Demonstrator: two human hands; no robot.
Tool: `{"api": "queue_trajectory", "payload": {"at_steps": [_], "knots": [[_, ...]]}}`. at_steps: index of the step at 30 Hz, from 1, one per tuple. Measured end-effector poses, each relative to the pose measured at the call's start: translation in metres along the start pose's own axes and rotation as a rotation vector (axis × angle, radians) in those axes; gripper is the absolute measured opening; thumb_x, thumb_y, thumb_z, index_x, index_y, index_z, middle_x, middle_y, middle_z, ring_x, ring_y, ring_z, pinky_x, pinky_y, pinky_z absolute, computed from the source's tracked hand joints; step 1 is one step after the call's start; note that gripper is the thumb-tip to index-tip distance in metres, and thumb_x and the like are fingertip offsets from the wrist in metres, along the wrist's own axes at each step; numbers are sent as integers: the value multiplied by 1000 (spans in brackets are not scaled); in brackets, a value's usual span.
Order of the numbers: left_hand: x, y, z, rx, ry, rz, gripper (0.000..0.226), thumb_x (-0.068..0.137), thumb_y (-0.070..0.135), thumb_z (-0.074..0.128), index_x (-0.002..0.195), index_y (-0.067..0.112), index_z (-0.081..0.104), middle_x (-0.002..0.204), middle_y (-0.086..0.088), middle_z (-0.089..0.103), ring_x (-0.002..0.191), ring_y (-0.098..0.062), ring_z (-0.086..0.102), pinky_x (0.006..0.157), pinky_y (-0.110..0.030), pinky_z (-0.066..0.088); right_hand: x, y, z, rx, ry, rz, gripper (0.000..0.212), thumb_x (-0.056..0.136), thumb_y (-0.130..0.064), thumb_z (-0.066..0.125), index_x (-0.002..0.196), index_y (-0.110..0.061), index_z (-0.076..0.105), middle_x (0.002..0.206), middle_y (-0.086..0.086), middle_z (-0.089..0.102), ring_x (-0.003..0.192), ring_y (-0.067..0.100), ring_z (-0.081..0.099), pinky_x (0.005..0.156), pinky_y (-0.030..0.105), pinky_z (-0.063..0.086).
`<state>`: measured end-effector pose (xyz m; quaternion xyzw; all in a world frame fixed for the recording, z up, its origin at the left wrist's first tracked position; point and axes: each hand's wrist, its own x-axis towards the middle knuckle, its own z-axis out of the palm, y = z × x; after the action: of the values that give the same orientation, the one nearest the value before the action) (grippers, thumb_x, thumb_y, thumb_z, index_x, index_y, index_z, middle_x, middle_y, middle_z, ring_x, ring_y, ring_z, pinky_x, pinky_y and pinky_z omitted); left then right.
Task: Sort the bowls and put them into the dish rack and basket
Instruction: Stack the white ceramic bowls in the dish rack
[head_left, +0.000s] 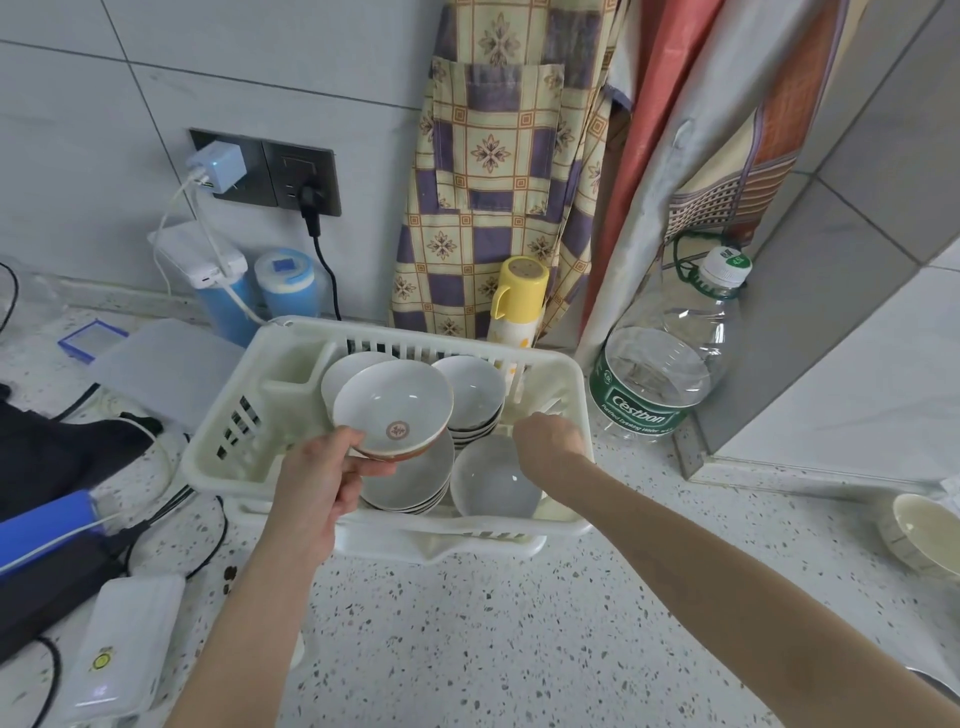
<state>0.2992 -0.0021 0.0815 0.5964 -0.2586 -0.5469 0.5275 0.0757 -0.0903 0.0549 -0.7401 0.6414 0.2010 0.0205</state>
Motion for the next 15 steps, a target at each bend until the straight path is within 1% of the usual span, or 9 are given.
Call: {"api": "queue_trajectory", "payload": {"at_steps": [7, 11, 13, 15], "knots": [[2, 0, 3, -1, -19, -7, 13, 92, 12, 50, 89, 4, 60, 74, -24, 73, 33, -8, 25, 32, -17, 17, 13, -1, 1, 89, -4, -22, 23, 86, 3, 56, 105, -6, 65, 105, 9, 66, 101, 28, 65, 66, 31, 46], [3, 1, 7, 6, -23, -16, 13, 91, 13, 51, 89, 4, 60, 75, -24, 73, 34, -8, 25, 32, -16, 17, 16, -4, -1, -14, 3, -88, 24, 87, -2, 58, 110, -8, 62, 107, 6, 64, 100, 26, 65, 66, 31, 47], [3, 1, 9, 13, -24, -22, 14, 91, 14, 51, 90, 4, 60, 76, -24, 73, 34, -8, 25, 32, -16, 17, 18, -3, -3, -78, 18, -134, 22, 87, -3, 57, 108, -9, 62, 103, 5, 64, 97, 25, 66, 64, 30, 46], [3, 1, 9, 19, -26, -24, 13, 91, 14, 51, 90, 4, 60, 76, -24, 73, 34, -9, 24, 31, -17, 18, 21, -1, -4, -68, 15, -159, 20, 87, -2, 54, 104, -8, 63, 100, 5, 64, 94, 25, 66, 63, 31, 45]]}}
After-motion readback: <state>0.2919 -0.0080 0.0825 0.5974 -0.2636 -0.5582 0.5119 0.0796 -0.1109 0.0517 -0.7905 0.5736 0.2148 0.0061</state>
